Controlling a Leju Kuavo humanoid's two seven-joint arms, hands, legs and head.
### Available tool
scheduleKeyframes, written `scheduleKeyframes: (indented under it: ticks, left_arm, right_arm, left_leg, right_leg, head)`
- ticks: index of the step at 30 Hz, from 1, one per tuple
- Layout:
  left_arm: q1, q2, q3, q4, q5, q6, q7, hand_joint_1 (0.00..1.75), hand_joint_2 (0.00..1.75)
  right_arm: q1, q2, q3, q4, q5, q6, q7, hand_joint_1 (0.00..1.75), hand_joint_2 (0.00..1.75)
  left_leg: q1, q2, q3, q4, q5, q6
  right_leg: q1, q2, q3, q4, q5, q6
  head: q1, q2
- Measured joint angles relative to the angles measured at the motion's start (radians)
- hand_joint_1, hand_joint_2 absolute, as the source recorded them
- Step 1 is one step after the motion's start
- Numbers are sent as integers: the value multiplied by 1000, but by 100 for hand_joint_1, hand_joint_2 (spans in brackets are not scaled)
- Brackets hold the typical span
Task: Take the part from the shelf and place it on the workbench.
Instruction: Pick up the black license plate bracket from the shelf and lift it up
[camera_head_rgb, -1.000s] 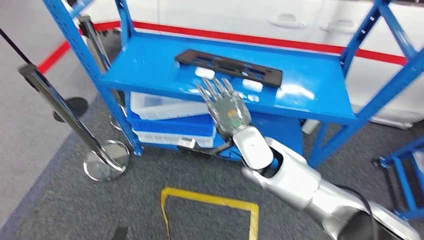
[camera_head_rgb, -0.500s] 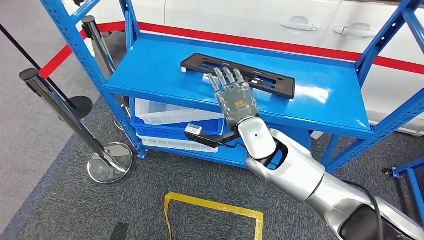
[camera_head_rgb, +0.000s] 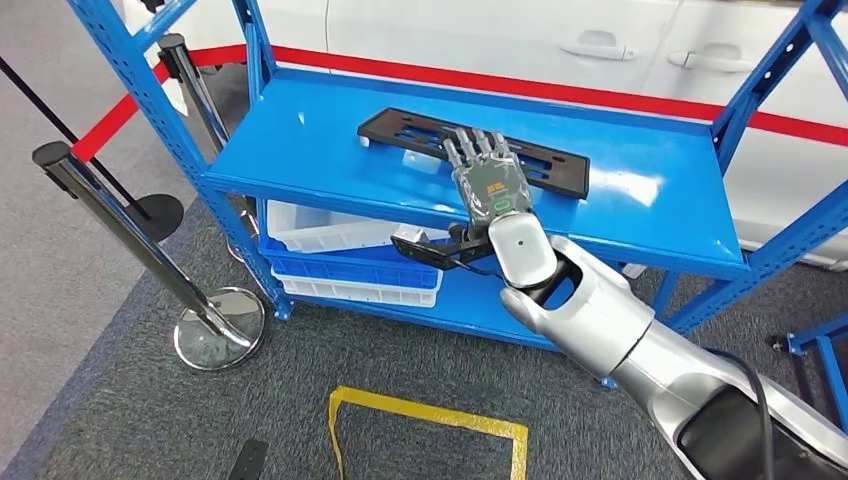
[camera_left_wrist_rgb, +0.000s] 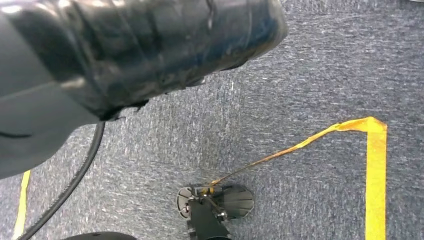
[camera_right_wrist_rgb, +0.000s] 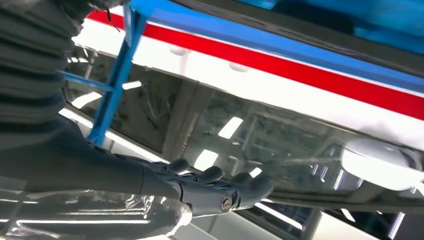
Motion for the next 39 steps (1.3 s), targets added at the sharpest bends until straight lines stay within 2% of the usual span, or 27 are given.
scheduleKeyframes:
  ticks: [1,3,5,7,8,9,10,11,12,13,14,15,17,19,21,23,24,25,26,27,29,31,34,36,38,39]
  left_arm:
    - [0,0,-2,0,-1,0,0,0,0]
    - [0,0,-5,-1,-2,0,0,0,0]
    - [-1,0,-8,-2,-3,0,0,0,0]
    - [-4,1,-10,-2,-4,0,1,0,0]
    - [-4,2,-11,-2,-4,0,1,0,0]
    - [-5,2,-13,-2,-4,0,1,0,0]
    - [-4,1,-15,-2,-5,0,2,0,0]
    - [-4,1,-17,-2,-5,0,4,0,0]
    - [-5,1,-19,-2,-5,0,6,0,0]
    - [-6,1,-21,-3,-5,0,8,0,0]
    - [-7,1,-22,-3,-5,1,10,0,0]
    - [-8,1,-24,-4,-5,1,11,0,0]
    - [-9,1,-29,-4,-4,2,12,0,0]
    - [-9,1,-34,-4,-4,3,13,0,0]
    - [-10,1,-38,-5,-3,4,13,0,0]
    - [-10,1,-42,-5,0,4,14,0,0]
    - [-10,1,-43,-5,2,4,14,0,0]
    - [-9,1,-44,-5,5,4,14,0,0]
    - [-8,1,-44,-5,6,5,15,0,0]
    - [-7,2,-44,-5,8,6,15,0,0]
    - [-7,3,-45,-5,11,9,16,0,0]
    - [-5,4,-47,-5,13,10,18,0,0]
    - [-2,3,-53,-5,14,9,21,0,0]
    - [-4,3,-55,-6,14,7,22,0,0]
    - [-6,3,-57,-6,14,6,22,0,0]
    - [-7,3,-59,-6,14,5,23,0,0]
  right_arm:
    - [-1,0,0,7,0,0,0,0,0]
    - [-3,1,0,17,-1,0,0,0,87]
    - [-8,1,0,27,-1,0,0,0,175]
    - [-10,1,0,39,-2,2,1,0,175]
    - [-9,2,0,46,-4,5,2,0,175]
    - [-9,2,0,53,-6,11,4,0,175]
    - [-10,2,0,61,-9,19,5,0,175]
    - [-13,2,0,70,-14,29,6,0,175]
    - [-17,2,0,79,-20,41,6,0,131]
    - [-23,3,1,89,-27,54,6,0,87]
    - [-29,5,1,99,-35,64,6,0,44]
    - [-33,8,2,109,-42,72,5,0,0]
    - [-36,13,3,129,-58,79,4,0,0]
    - [-38,17,3,148,-76,79,2,0,0]
    - [-41,27,3,165,-96,75,0,0,0]
    - [-42,35,4,182,-118,71,-4,0,0]
    - [-40,39,4,191,-131,67,-5,0,0]
    - [-39,42,4,201,-144,61,-6,0,0]
    - [-39,45,4,210,-158,50,-7,0,0]
    - [-39,48,4,218,-171,36,-7,0,0]
    - [-40,51,4,226,-188,3,-7,0,0]
    - [-40,53,4,229,-194,-19,-7,0,0]
    - [-39,54,4,232,-199,-36,-4,0,0]
    - [-40,53,3,233,-201,-44,-2,0,0]
    - [-38,53,3,234,-202,-49,0,0,0]
    - [-34,53,3,234,-202,-51,0,0,0]
  left_leg:
    - [0,0,0,-1,1,6]
    - [2,0,7,-7,1,18]
    - [5,1,17,-14,1,30]
    - [3,2,20,-15,-2,36]
    - [3,2,21,-14,-3,38]
    - [2,1,22,-14,-5,38]
    - [2,0,24,-14,-6,38]
    - [2,-1,27,-13,-9,37]
    - [3,-2,30,-13,-11,35]
    - [1,-3,31,-11,-14,31]
    - [0,-4,30,-12,-15,26]
    - [-1,-4,29,-12,-15,21]
    - [-2,-4,29,-16,-12,11]
    - [0,-2,22,1,-26,1]
    - [1,0,-18,85,-71,-5]
    - [1,1,-84,208,-115,-10]
    - [1,1,-107,243,-117,-11]
    - [1,1,-113,243,-101,-12]
    - [1,0,-100,205,-69,-11]
    - [1,-3,-74,141,-31,-9]
    - [0,-18,-22,32,9,-3]
    - [-2,-25,-4,-1,6,2]
    - [0,-10,6,-14,7,15]
    - [5,4,18,-25,8,27]
    - [3,16,25,-26,4,35]
    - [2,22,27,-26,1,37]
  right_leg:
    - [0,0,1,-1,0,3]
    - [-2,-1,-1,8,-12,12]
    - [-4,-2,-33,83,-53,21]
    - [-6,-2,-101,216,-104,26]
    - [-7,-2,-130,267,-115,27]
    - [-9,-2,-145,286,-108,28]
    - [-9,-2,-141,266,-84,27]
    - [-10,-2,-119,212,-46,25]
    - [-9,-2,-88,141,-11,21]
    - [-7,-2,-59,75,13,18]
    - [-5,-2,-37,29,25,15]
    - [-3,-2,-27,6,25,13]
    - [-2,-1,-23,-2,25,7]
    - [-5,0,-18,-10,29,-3]
    - [-7,0,-12,-16,31,-13]
    - [-4,0,-11,-15,29,-19]
    - [-3,-1,-11,-14,27,-21]
    - [-2,0,-11,-12,25,-21]
    - [-2,4,-10,-8,22,-21]
    - [-2,8,-10,-4,18,-19]
    - [-1,16,-13,3,11,-14]
    - [-2,23,-18,4,10,-6]
    - [-3,29,-21,8,5,9]
    - [-2,20,-50,73,-30,19]
    - [-6,10,-112,199,-82,24]
    - [-9,8,-142,252,-97,27]
  head:
    - [0,0]
    - [1,0]
    - [4,0]
    - [6,0]
    - [6,0]
    - [6,0]
    - [6,0]
    - [6,0]
    - [6,0]
    - [6,0]
    - [5,0]
    - [5,0]
    - [5,0]
    - [4,0]
    - [3,0]
    - [3,0]
    - [3,0]
    - [3,0]
    - [3,0]
    - [3,0]
    - [3,0]
    - [3,0]
    - [4,0]
    - [7,0]
    - [9,0]
    - [9,0]
